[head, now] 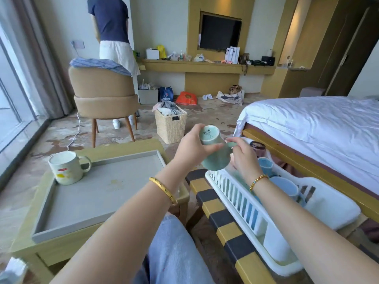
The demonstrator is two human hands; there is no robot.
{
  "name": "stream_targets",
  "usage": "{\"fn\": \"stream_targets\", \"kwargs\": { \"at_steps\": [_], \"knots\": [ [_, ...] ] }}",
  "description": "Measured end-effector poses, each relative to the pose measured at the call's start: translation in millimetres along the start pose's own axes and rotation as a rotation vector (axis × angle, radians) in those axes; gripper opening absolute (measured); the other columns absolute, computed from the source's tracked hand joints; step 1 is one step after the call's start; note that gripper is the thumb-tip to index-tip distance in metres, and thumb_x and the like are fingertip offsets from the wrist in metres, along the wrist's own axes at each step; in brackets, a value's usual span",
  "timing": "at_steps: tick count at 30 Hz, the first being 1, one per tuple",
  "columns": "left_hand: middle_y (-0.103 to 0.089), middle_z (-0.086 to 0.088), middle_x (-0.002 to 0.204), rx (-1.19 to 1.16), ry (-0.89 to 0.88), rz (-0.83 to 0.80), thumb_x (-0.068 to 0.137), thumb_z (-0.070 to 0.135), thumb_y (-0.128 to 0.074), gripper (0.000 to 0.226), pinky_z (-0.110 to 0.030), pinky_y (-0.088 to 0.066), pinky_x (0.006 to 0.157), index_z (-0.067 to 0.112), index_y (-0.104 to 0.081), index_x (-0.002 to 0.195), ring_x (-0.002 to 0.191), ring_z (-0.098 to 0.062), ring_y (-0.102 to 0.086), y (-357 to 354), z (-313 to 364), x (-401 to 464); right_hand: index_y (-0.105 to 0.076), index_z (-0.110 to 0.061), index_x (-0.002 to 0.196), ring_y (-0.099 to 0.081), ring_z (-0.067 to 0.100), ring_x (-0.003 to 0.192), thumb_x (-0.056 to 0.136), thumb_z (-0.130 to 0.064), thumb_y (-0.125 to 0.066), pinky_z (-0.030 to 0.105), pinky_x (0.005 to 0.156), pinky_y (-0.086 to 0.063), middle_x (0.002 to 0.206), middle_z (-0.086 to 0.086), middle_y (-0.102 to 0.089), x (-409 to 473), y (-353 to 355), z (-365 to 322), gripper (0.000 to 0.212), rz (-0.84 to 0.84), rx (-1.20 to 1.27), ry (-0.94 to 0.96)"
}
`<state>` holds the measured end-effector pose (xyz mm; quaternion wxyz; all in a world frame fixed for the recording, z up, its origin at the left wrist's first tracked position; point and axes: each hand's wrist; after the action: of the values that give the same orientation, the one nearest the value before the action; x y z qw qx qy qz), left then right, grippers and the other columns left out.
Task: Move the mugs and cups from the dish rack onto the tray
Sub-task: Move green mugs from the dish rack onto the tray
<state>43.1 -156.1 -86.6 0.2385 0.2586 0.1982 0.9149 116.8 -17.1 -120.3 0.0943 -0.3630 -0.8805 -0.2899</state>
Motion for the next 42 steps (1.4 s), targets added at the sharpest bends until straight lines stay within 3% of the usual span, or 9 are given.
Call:
{"fn": "stream_targets", "kwargs": {
  "at_steps": [2,4,7,10,14,17,24,34,42],
  "knots": [
    [-0.052,0.009,0.103,0.068,0.006,0.043,0.07,0.039,-0.076,0.069,-0.023,-0.04,0.077,0.018,-0.044,0.128,0.093,-0.011,-0.051,33,-21,-2,-0.059,-0.019,0.117,-0.056,0.015,0.087,0.089,-0.006,-0.036,0.018,0.071,-0.044,0.113,0.003,-0.06,4,-33,-13,0.039,-0.104,-0.096,0.065],
    [-0.055,0.008,0.107,0.12,0.037,0.078,0.071,0.037,-0.076,0.068,-0.024,-0.04,0.077,0.018,-0.044,0.128,0.097,-0.014,-0.053,63,-47,-7,-0.056,-0.018,0.123,-0.051,0.02,0.112,0.088,-0.003,-0.039,0.026,0.091,-0.041,0.125,0.004,-0.057,7,-74,-24,0.041,-0.213,-0.211,0.159],
    [-0.059,0.001,0.116,0.178,0.12,0.124,0.07,0.034,-0.076,0.066,-0.027,-0.041,0.079,0.019,-0.045,0.126,0.102,-0.019,-0.055,106,-95,-16,-0.053,-0.015,0.126,-0.046,0.023,0.123,0.093,-0.006,-0.039,0.033,0.1,-0.038,0.129,0.005,-0.057,12,-142,-36,0.036,-0.377,-0.376,0.294],
    [-0.059,0.0,0.12,0.206,0.229,0.155,0.07,0.032,-0.077,0.067,-0.025,-0.039,0.08,0.018,-0.045,0.128,0.103,-0.017,-0.054,142,-145,-26,-0.061,-0.019,0.113,-0.06,0.029,0.105,0.094,-0.01,-0.042,0.038,0.082,-0.051,0.11,0.008,-0.066,15,-207,-47,0.028,-0.506,-0.551,0.365],
    [-0.057,0.0,0.124,0.242,0.391,0.183,0.071,0.035,-0.076,0.069,-0.026,-0.038,0.08,0.02,-0.043,0.129,0.109,-0.02,-0.053,176,-208,-35,-0.06,-0.017,0.086,-0.063,0.032,0.087,0.09,-0.007,-0.043,0.031,0.058,-0.039,0.09,0.01,-0.067,14,-281,-52,0.02,-0.651,-0.652,0.391],
    [-0.056,0.001,0.126,0.266,0.446,0.196,0.071,0.035,-0.076,0.069,-0.024,-0.036,0.08,0.021,-0.043,0.13,0.11,-0.018,-0.052,186,-245,-30,-0.064,-0.018,0.087,-0.063,0.033,0.086,0.091,-0.008,-0.043,0.029,0.058,-0.034,0.089,0.012,-0.068,17,-321,-44,0.023,-0.653,-0.604,0.363],
    [-0.052,-0.003,0.13,0.31,0.475,0.079,0.073,0.034,-0.075,0.073,-0.022,-0.035,0.086,0.018,-0.038,0.134,0.116,-0.02,-0.049,193,-289,3,-0.068,-0.018,0.103,-0.062,0.035,0.093,0.092,-0.018,-0.048,0.038,0.076,-0.052,0.098,0.017,-0.069,42,-367,-17,0.023,-0.699,-0.46,0.226],
    [-0.048,-0.004,0.136,0.312,0.53,0.093,0.077,0.028,-0.072,0.072,-0.026,-0.036,0.093,0.017,-0.035,0.138,0.123,-0.022,-0.046,188,-315,28,-0.067,-0.02,0.108,-0.063,0.035,0.092,0.091,-0.021,-0.052,0.037,0.073,-0.053,0.097,0.015,-0.071,57,-400,6,0.022,-0.62,-0.421,0.177],
    [-0.05,-0.012,0.129,0.505,0.543,0.039,0.081,0.031,-0.067,0.063,-0.034,-0.041,0.084,0.016,-0.036,0.134,0.112,-0.031,-0.05,189,-318,49,-0.051,-0.021,0.133,-0.05,0.03,0.118,0.096,-0.022,-0.047,0.036,0.092,-0.045,0.124,0.011,-0.053,61,-420,14,0.038,-0.568,-0.335,0.088]
  ]
}}
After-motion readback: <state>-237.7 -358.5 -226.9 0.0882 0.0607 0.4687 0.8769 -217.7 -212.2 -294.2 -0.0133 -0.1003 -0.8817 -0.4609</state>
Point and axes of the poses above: each hand's wrist, its own x-axis towards the middle knuckle, its own y-axis out of the back of the hand, z = x × y
